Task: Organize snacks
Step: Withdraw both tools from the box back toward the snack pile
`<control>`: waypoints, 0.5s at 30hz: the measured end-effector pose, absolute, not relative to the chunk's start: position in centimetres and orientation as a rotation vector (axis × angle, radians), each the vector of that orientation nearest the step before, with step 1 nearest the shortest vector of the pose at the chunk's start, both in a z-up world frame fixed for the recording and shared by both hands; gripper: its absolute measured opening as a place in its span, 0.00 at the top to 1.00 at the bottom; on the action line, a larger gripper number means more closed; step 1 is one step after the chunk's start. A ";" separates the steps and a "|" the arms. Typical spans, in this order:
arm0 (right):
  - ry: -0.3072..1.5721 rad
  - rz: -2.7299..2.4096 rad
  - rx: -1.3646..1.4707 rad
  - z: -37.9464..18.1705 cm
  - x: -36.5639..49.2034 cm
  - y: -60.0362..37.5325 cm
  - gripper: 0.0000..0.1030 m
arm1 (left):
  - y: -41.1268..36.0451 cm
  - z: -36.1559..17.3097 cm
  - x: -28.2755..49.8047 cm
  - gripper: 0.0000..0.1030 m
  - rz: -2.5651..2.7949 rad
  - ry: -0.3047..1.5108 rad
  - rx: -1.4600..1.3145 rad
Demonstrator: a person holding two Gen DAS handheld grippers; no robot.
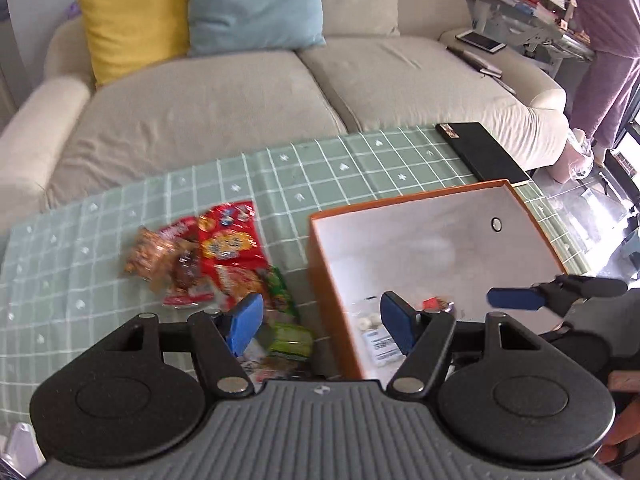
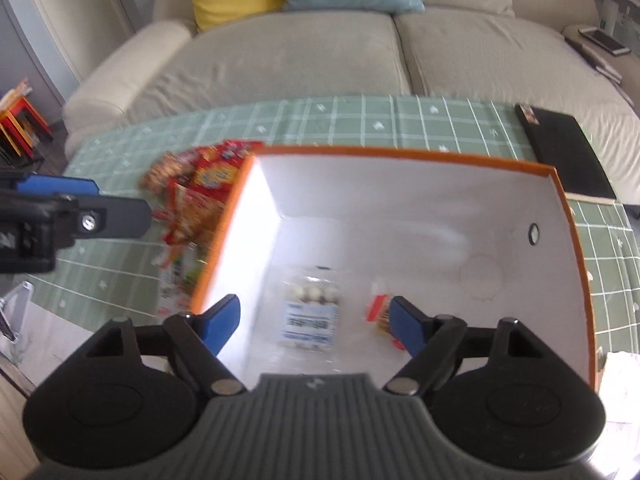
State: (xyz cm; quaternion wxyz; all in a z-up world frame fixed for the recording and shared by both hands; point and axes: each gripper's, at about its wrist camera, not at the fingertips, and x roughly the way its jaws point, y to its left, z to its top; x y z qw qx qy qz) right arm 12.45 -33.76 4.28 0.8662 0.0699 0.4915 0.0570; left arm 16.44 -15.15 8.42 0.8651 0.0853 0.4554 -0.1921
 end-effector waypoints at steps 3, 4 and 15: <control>0.941 0.131 0.163 5.6 10.8 -31.4 0.21 | -12.7 8.3 14.7 0.23 -0.386 0.903 0.199; 0.917 0.127 0.162 5.8 10.3 -30.6 0.19 | -11.7 8.2 14.1 0.23 -0.386 0.888 0.201; 0.629 0.026 0.109 4.9 3.1 -21.3 0.22 | -2.4 3.8 9.4 0.26 -0.297 0.822 0.127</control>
